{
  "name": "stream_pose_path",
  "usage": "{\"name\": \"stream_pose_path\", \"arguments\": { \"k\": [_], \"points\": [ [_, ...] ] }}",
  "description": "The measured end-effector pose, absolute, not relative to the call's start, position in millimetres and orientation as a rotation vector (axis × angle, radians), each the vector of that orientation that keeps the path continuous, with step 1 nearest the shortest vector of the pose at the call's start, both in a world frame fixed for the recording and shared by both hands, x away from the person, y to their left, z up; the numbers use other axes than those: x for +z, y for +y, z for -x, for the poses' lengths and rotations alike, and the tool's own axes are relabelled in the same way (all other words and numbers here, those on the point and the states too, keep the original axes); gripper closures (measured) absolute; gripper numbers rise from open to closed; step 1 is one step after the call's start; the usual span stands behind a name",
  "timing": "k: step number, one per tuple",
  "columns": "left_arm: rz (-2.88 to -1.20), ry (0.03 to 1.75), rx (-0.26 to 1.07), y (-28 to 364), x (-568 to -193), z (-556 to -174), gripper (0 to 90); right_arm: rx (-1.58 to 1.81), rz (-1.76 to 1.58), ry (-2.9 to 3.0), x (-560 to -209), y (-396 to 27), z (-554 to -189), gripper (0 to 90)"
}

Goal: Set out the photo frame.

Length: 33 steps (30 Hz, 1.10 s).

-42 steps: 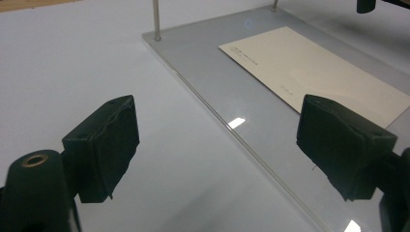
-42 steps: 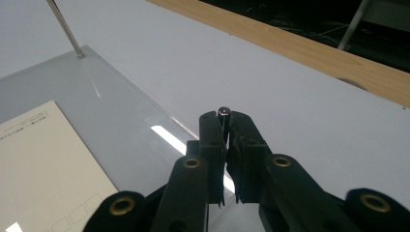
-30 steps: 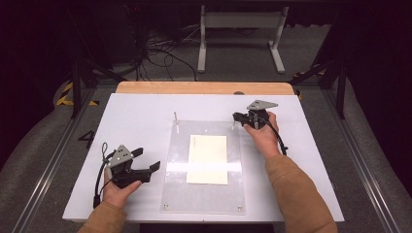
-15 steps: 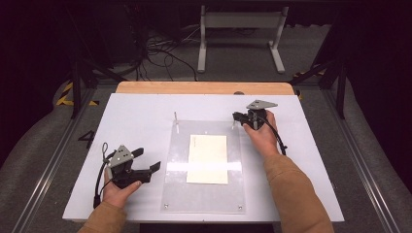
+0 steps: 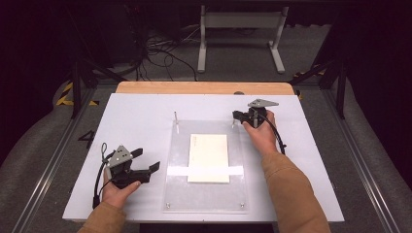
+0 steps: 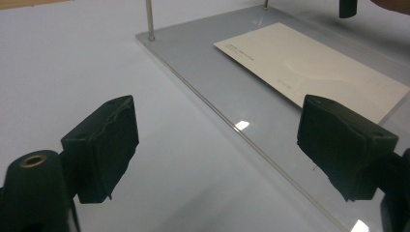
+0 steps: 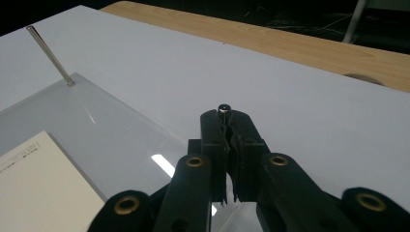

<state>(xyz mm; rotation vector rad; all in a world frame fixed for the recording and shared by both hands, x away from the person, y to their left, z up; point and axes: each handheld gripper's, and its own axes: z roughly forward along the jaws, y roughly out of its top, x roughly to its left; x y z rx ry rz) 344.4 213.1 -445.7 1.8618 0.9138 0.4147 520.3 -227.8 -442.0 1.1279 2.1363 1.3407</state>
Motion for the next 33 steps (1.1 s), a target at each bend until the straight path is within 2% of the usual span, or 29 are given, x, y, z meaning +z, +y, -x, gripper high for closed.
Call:
{"name": "stream_pose_path", "arguments": {
  "k": [19,33],
  "points": [
    [-1.868,0.903,0.435,219.1,-445.0,-335.2,13.3,1.395,-1.249,2.144,-441.5,-230.2,-535.0,85.6],
    [-1.862,0.825,0.455,226.9,-442.2,-321.7,8.8,1.466,-1.311,2.119,-445.7,-233.3,-541.5,85.7]
  ]
}}
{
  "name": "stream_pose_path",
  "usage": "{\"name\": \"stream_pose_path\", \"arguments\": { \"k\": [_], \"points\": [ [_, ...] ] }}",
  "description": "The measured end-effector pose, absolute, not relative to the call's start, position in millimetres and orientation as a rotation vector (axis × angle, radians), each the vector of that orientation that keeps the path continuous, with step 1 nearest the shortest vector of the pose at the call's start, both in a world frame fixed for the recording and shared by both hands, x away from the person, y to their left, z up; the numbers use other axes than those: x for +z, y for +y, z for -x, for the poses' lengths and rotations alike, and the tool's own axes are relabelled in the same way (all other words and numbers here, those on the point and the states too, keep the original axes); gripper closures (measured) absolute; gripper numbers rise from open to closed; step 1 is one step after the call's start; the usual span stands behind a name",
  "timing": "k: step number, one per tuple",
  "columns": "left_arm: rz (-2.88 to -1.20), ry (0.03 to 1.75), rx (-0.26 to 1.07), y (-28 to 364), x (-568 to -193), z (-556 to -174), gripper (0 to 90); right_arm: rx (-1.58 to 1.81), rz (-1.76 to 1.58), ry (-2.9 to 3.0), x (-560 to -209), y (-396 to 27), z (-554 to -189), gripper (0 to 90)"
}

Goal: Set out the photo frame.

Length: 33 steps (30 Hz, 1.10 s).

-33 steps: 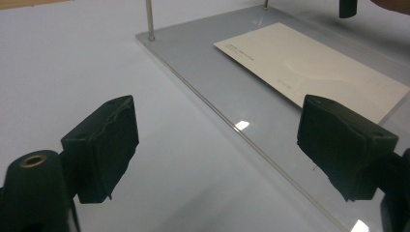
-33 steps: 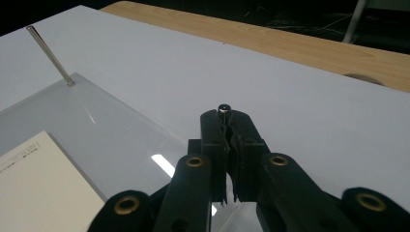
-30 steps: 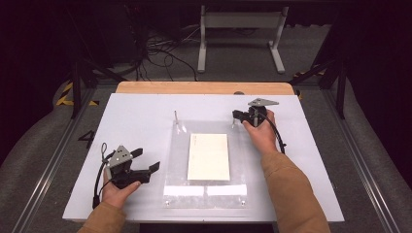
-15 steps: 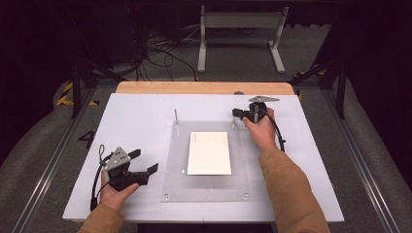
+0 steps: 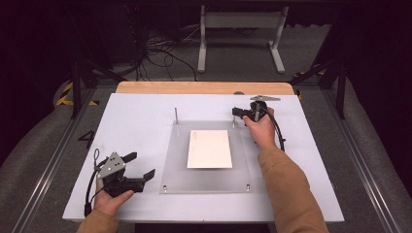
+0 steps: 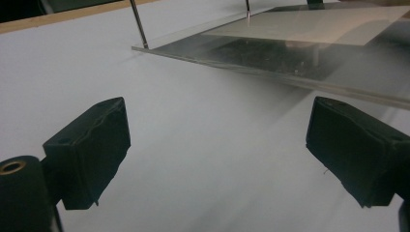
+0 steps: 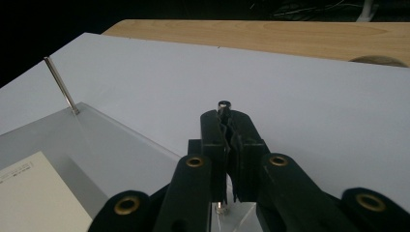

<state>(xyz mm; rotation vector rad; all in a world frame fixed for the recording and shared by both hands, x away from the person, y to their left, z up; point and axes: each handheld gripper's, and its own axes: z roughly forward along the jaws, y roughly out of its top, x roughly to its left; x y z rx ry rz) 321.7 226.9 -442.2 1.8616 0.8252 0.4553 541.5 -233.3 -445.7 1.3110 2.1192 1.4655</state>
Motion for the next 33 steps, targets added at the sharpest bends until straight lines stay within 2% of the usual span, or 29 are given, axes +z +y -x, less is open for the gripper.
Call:
{"name": "stream_pose_path", "arguments": {
  "k": [9,21,33],
  "points": [
    [-1.885,0.798,0.465,225.4,-442.7,-317.9,8.5,1.487,-1.331,2.108,-447.4,-233.7,-543.4,85.6],
    [-1.981,0.657,0.49,206.6,-443.2,-314.5,9.2,1.495,-1.363,2.109,-447.4,-234.4,-545.2,85.6],
    [-1.925,0.556,0.489,183.9,-436.6,-320.6,11.3,1.498,-1.375,2.112,-447.3,-234.4,-546.1,85.4]
  ]
}}
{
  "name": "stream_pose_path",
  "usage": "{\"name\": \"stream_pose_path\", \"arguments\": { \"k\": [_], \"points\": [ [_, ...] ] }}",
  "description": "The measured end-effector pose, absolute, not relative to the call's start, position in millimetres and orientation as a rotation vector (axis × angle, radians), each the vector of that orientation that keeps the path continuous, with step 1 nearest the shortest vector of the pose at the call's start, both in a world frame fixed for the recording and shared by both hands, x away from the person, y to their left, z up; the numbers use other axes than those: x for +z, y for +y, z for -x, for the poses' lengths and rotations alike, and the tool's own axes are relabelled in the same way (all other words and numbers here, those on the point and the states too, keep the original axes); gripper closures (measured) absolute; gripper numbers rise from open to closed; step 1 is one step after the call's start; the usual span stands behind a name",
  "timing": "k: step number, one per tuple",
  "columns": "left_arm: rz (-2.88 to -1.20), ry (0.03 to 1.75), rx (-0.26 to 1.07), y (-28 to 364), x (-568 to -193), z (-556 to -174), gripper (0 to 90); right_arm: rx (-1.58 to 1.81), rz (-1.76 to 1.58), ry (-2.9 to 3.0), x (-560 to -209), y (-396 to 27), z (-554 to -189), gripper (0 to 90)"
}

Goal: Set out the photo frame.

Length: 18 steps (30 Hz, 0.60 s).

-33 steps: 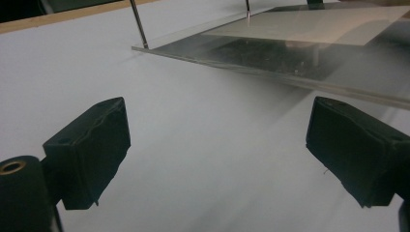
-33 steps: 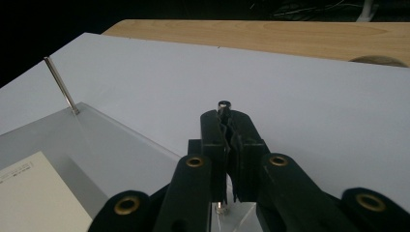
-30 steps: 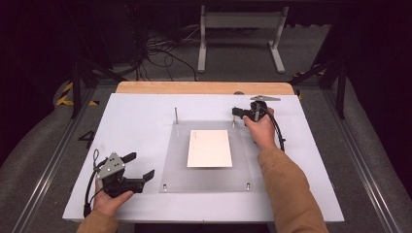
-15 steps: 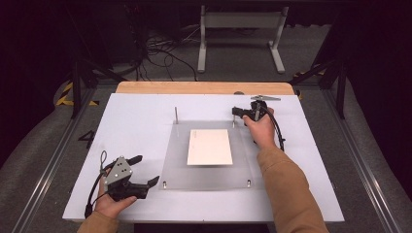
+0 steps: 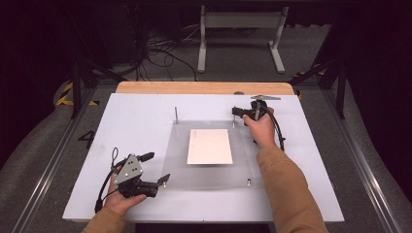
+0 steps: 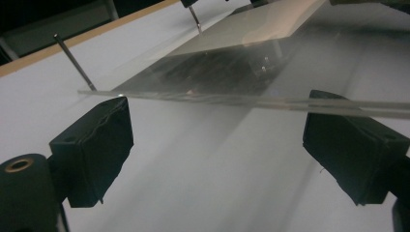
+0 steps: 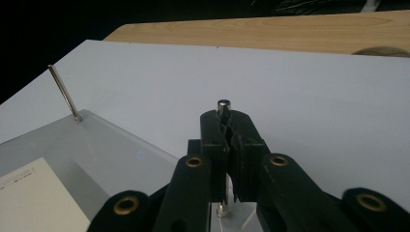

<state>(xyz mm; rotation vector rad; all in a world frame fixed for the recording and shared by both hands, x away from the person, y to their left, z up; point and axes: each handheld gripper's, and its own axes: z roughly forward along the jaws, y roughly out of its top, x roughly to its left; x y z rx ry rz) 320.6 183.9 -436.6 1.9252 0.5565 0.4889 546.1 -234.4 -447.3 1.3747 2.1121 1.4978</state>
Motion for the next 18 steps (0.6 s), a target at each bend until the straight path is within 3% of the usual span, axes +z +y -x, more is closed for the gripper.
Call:
{"name": "stream_pose_path", "arguments": {
  "k": [14,17,18],
  "points": [
    [-1.838,0.349,0.552,165.0,-436.1,-323.1,21.4,1.517,-1.386,2.105,-448.8,-235.1,-546.4,85.2],
    [-1.815,0.31,0.524,162.6,-436.9,-325.8,35.4,1.532,-1.395,2.097,-450.0,-235.6,-546.3,85.1],
    [-1.817,0.302,0.527,162.1,-436.8,-325.6,35.4,1.535,-1.394,2.096,-450.3,-235.7,-546.4,85.1]
  ]
}}
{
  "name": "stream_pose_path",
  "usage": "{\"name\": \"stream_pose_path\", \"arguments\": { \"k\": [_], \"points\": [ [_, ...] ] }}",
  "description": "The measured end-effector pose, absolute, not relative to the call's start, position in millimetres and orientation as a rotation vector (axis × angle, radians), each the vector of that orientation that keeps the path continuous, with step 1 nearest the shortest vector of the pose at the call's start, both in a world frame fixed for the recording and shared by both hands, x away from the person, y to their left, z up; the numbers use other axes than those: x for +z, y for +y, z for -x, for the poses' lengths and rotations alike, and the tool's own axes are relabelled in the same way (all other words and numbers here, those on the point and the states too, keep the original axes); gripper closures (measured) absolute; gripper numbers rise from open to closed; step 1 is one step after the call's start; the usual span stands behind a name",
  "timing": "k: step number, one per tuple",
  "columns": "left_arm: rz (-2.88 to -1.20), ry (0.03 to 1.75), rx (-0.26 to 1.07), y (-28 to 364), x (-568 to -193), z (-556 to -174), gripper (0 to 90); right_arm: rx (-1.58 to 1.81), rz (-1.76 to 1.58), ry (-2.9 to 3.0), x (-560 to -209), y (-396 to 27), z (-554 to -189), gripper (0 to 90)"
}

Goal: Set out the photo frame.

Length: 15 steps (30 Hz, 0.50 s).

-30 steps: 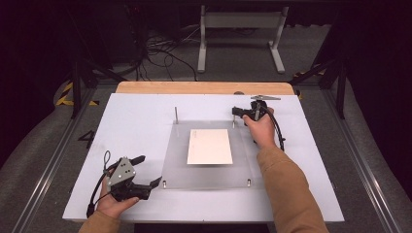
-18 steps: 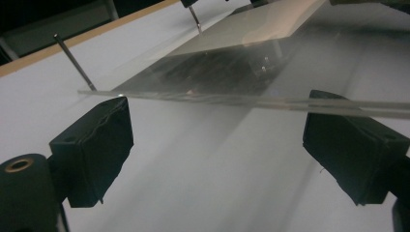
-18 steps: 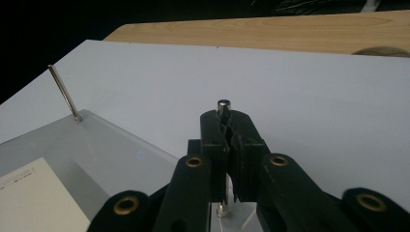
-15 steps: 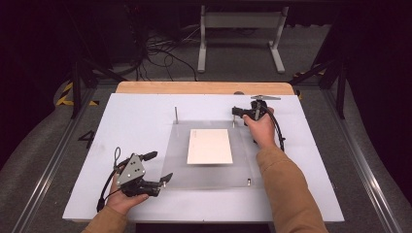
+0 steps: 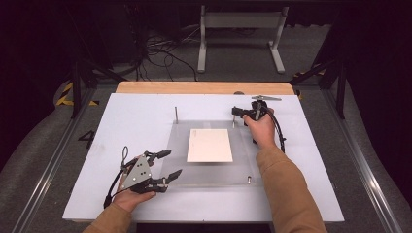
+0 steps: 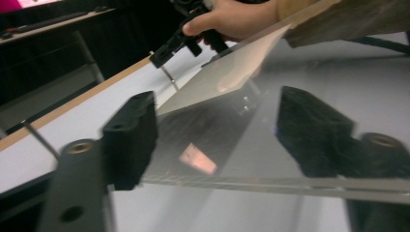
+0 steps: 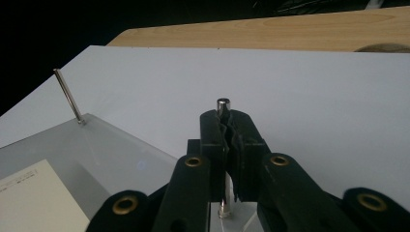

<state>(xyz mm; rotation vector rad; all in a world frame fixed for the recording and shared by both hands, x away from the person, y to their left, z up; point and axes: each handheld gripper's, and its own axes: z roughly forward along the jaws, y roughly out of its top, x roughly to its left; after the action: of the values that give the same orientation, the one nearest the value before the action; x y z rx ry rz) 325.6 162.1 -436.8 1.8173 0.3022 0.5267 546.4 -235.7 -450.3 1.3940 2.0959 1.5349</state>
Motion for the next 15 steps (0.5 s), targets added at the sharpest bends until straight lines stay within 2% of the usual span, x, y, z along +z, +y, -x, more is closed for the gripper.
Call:
{"name": "stream_pose_path", "arguments": {
  "k": [1,6,15],
  "points": [
    [-1.819,0.294,0.526,162.0,-436.6,-326.0,42.1,1.541,-1.394,2.095,-451.0,-236.1,-546.5,85.0],
    [-1.855,0.275,0.539,160.9,-435.7,-326.4,49.2,1.551,-1.391,2.09,-451.9,-236.5,-546.1,84.8],
    [-1.867,0.264,0.527,162.0,-433.4,-328.8,51.1,1.535,-1.384,2.098,-450.1,-235.9,-544.4,84.1]
  ]
}}
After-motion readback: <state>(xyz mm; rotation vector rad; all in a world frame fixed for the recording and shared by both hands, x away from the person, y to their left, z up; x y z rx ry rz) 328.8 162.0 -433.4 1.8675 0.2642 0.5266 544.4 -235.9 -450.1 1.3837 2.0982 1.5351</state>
